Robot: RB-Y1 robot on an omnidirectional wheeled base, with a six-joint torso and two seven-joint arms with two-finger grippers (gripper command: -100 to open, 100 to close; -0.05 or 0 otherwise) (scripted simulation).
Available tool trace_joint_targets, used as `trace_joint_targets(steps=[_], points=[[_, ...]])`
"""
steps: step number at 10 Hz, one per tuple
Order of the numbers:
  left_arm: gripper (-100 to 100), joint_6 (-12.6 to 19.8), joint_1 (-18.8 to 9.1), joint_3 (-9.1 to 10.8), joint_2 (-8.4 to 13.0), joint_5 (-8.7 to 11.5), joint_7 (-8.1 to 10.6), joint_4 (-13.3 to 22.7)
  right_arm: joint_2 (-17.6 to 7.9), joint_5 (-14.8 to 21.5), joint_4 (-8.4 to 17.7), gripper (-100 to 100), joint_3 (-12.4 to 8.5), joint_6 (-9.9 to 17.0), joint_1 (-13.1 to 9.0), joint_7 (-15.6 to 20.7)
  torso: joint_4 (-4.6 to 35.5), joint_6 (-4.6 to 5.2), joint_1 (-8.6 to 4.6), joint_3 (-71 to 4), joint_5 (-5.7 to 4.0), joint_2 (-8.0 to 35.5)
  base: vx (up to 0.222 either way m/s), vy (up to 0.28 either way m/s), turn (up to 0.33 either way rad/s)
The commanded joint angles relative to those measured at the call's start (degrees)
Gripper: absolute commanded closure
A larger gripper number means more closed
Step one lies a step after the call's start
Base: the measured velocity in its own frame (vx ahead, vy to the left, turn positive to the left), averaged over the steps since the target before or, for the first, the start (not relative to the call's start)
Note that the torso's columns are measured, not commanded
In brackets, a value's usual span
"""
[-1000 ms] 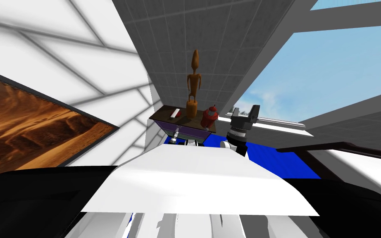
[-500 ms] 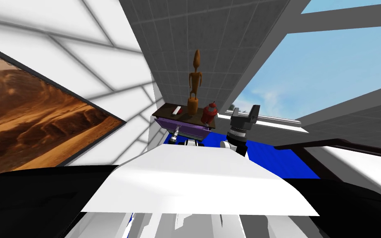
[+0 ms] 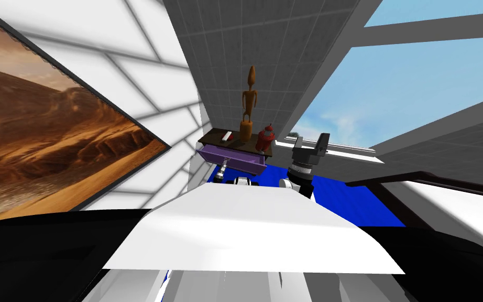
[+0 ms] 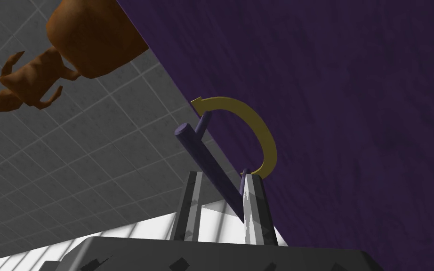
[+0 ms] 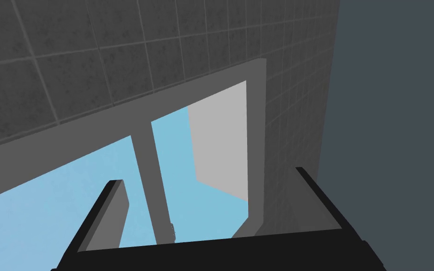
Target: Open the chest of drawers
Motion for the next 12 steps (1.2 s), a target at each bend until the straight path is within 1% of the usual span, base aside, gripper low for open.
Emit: trace_joint_targets(steps=[1, 2, 3, 5, 6, 8, 9, 12], points=[[100, 0.27, 0.31, -0.16, 0.13, -0.13, 0.22, -0.42, 0.0, 0.0, 0.0, 0, 0.0, 0.0, 0.0, 0.0, 0.03, -0.02, 0.02, -0.07, -0.03, -0.11, -0.104, 0.019, 0.004], [-100, 3.28, -0.3, -0.78, 1.62, 0.72, 1.65, -2.8, 0.0, 0.0, 0.0, 0, 0.0, 0.0, 0.02, 0.0, 0.07, 0.06, -0.13, -0.32, -0.09, -0.52, -0.077, -0.031, -0.014], [-100, 3.51, -0.3, -0.78, 1.62, 0.72, 1.65, -2.8, 0.0, 0.0, 0.0, 0, 0.0, 0.0, 0.02, 0.0, 0.03, 0.1, -0.34, -0.37, -0.14, -0.54, -0.076, -0.039, -0.006], [-100, 6.61, -1.13, -1.33, 3.12, 1.62, 3.01, -5.25, 0.01, 0.0, -0.01, 0, 0.0, -0.01, 0.02, 0.0, 0.07, 0.1, -0.2, -0.18, -0.07, -0.27, -0.061, -0.038, -0.003], [-100, 6.61, -1.13, -1.33, 3.12, 1.62, 3.01, -5.25, 0.0, 0.0, -0.01, 0, 0.0, -0.01, 0.02, 0.0, 0.11, 0.11, -0.14, -0.12, -0.06, -0.17, -0.043, -0.028, -0.005], [-100, 9.71, -1.96, -1.87, 4.63, 2.52, 4.38, -7.7, 0.0, 0.0, -0.01, 0, 0.0, -0.01, 0.02, 0.0, 0.06, 0.1, -0.12, -0.14, -0.03, -0.18, -0.053, -0.033, -0.007], [-100, 9.71, -1.96, -1.87, 4.63, 2.52, 4.38, -7.7, 0.0, 0.0, -0.01, 0, 0.0, -0.01, 0.02, 0.0, 0.07, 0.1, -0.17, -0.1, -0.05, -0.12, -0.049, -0.026, -0.003], [-100, 14.35, -3.21, -2.68, 6.89, 3.88, 6.42, -11.38, 0.0, 0.0, -0.01, 0, 0.0, -0.01, 0.02, 0.0, 0.07, 0.1, -0.17, -0.11, -0.04, -0.13, -0.062, -0.03, -0.006]])
